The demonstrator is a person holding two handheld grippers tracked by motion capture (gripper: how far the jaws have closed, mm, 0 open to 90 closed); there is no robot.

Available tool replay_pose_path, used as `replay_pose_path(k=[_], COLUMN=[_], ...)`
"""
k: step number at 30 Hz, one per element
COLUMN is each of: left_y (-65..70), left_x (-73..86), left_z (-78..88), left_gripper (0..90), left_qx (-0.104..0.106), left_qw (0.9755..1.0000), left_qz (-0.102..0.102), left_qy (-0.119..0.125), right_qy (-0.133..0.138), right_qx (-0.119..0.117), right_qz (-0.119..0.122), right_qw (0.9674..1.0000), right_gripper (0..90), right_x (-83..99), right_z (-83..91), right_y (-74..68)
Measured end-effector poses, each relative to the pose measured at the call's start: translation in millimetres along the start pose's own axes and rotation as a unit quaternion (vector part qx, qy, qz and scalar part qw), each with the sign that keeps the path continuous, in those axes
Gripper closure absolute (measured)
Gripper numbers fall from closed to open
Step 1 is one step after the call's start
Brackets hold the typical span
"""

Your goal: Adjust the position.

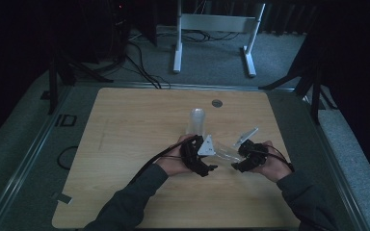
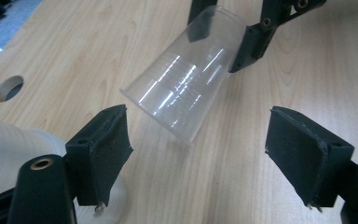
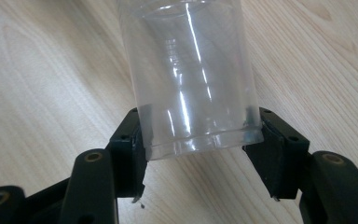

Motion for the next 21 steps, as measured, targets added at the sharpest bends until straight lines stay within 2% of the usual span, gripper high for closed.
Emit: replay_pose_path(k=[5,7,11,17,18,21], left_y=[-3.5,-3.8,-5.3,-7.7,-7.7,-8.4], left_x=[-0.4,-0.8,-1.4,1.5,1.5,2.5], left_z=[-0.3,-0.7,-1.7,-4.2,-4.2,-5.2], left_gripper=[22.6,22.9,23.5,23.8,23.8,23.8], left_qx=[-0.009,-0.013,-0.021,-0.027,-0.027,-0.029], left_qw=[0.9999,0.9998,0.9996,0.9994,0.9994,0.9991], left_qz=[0.009,0.011,0.017,0.024,0.024,0.030], left_qy=[0.002,0.004,0.007,-0.001,-0.001,0.000], right_qy=[-0.001,0.003,0.003,0.012,0.012,0.020], right_qx=[0.021,0.022,0.035,0.065,0.065,0.077], right_qz=[-0.010,-0.021,-0.025,-0.060,-0.060,-0.079], right_qw=[0.9997,0.9995,0.9991,0.9960,0.9960,0.9937], right_gripper=[42.4,42.4,42.4,42.4,42.4,42.5], right_x=[2.3,2.2,2.9,4.0,4.0,5.2], right_z=[-1.4,-1.7,-3.4,-6.6,-6.6,-6.1], right_y=[5.0,5.8,8.4,12.2,12.2,13.6])
Point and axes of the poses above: each handheld gripper's, and its own axes: z roughly backward along the jaws, x roughly out of its underside, y roughly to its right, the point moved 8 cm from there along -z, roughly forward along the jaws, and after that the axes turned 6 degrees about y, right-handed, at the moved point
